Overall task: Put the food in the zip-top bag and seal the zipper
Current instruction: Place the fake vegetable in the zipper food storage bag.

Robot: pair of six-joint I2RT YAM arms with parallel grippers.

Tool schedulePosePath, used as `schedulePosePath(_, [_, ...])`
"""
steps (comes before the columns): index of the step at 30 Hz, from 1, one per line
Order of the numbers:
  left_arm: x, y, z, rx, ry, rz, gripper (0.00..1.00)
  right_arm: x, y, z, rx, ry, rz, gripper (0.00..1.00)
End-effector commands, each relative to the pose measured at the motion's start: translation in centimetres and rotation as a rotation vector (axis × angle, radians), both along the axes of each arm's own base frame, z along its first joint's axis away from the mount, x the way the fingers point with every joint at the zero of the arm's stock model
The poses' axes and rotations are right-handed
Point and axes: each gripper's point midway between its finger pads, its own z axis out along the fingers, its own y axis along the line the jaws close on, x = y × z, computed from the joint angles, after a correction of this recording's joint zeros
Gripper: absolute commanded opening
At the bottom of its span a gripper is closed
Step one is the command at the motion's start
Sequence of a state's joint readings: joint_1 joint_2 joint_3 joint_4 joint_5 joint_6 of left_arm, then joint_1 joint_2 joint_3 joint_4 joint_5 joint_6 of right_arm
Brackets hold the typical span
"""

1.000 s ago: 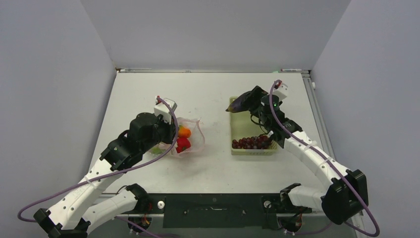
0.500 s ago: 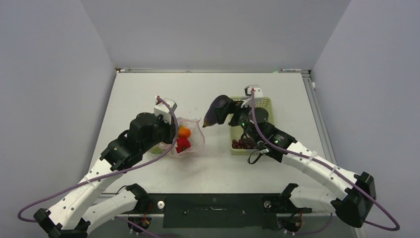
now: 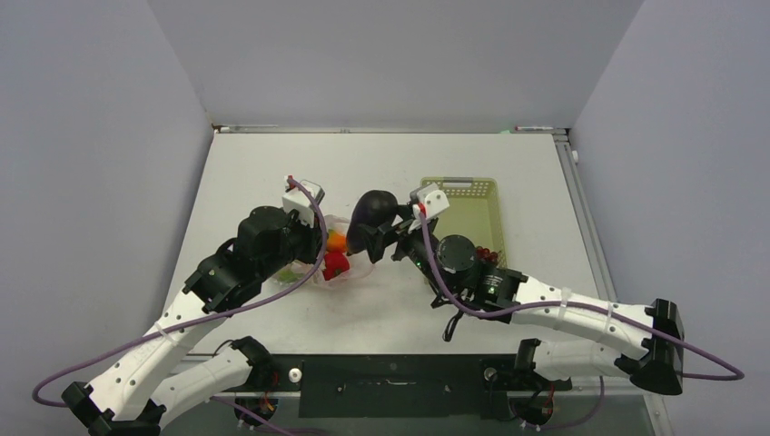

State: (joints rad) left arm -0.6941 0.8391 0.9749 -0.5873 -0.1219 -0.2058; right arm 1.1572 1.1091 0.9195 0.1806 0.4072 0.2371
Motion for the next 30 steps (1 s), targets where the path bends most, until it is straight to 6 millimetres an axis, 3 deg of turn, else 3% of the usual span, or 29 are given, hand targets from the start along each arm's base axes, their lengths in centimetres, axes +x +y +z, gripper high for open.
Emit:
schedulePosePath(1, [0.3,-0.8,1.7,-0.05,-0.042,-0.015,0.0,0.0,0.2,2.0,0.032,-0.118,-0.065,0.4])
schedulePosePath(15, [0.4,-0.8,1.6,-0.049,-0.041,-0.013,0.0,-2.0,2.9,-1.9,-0.006,-0.203,-0.075,0.38])
schedulePosePath(30, [0.4,-0.7,1.6,-0.046,-0.04,-0.011,0.0,-2.4,6.0,-4.7,0.132,-0.062,-0.043,0.39])
